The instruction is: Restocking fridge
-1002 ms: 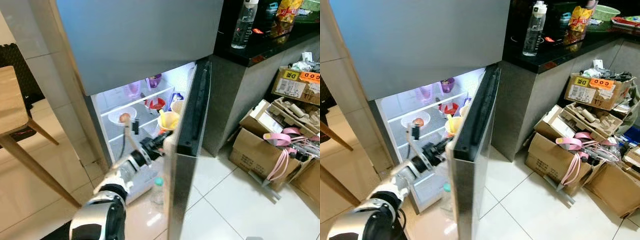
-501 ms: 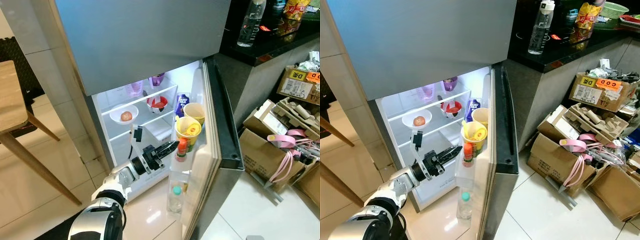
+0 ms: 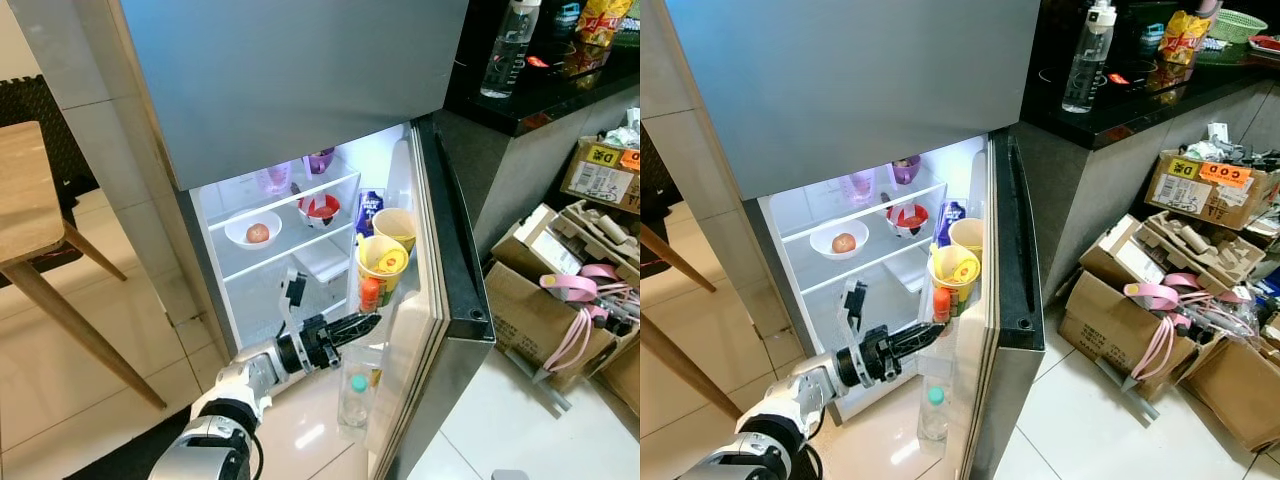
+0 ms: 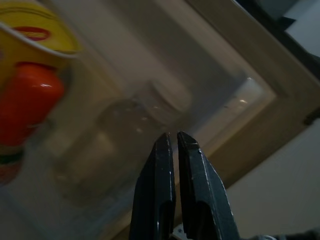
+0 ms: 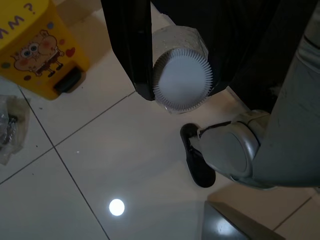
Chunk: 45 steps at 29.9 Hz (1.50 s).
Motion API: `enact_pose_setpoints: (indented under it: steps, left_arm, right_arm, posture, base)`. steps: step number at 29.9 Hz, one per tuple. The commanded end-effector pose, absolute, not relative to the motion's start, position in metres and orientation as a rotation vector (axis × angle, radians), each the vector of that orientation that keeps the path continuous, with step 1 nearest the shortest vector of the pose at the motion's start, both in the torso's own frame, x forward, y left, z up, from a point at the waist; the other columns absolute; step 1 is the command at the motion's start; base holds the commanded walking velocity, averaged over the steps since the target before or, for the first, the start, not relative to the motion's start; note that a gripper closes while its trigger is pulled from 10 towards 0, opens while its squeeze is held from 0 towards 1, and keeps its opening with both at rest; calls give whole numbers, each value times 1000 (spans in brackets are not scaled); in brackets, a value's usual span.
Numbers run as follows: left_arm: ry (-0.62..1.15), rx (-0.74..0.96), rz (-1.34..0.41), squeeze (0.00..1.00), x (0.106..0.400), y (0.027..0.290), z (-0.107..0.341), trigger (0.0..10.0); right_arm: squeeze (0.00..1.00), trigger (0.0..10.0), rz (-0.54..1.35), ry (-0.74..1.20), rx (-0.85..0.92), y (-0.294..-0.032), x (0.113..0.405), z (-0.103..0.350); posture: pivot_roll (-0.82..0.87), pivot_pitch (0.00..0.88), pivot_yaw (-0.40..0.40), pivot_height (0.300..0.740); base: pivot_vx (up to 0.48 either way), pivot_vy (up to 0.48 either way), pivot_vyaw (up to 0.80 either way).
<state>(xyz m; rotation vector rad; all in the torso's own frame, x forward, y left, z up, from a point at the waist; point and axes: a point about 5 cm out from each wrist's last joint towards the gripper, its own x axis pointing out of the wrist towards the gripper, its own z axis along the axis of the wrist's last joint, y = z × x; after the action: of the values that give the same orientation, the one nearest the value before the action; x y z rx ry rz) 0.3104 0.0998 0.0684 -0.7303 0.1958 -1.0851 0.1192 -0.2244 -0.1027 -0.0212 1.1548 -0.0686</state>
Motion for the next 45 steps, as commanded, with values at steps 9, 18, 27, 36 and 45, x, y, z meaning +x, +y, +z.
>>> enact_pose_setpoints:
  steps: [9,18,27,36,45]
  left_arm:
    - [70,-818,-852,0,327,142,81,10000]
    - [181,-868,-438,0,325,167,51,10000]
    - [339,-871,-329,0,309,154,22,10000]
    - [472,-807,-265,0,296,143,2,10000]
    - [496,-791,-225,0,293,143,-3,10000]
  right_arm:
    - [0,10000,-62,1080,24,-225,128,-99]
    - [0,10000,-66,1107,10,-224,123,-101]
    - [0,10000,-93,1144,-10,-228,118,-102]
    - [0,10000,-100,1161,-14,-229,114,-103]
    - [0,10000,-107,1173,-4,-226,111,-105]
  posture:
    - [-84,0,11,740]
    - [-85,0,15,740]
    - [-95,0,18,740]
    - [-101,0,26,740]
    - [-98,0,28,740]
  base:
    - [0,0,0]
    - [0,0,0]
    - [0,0,-83]
    - [0,0,-758]
    - [0,0,-759]
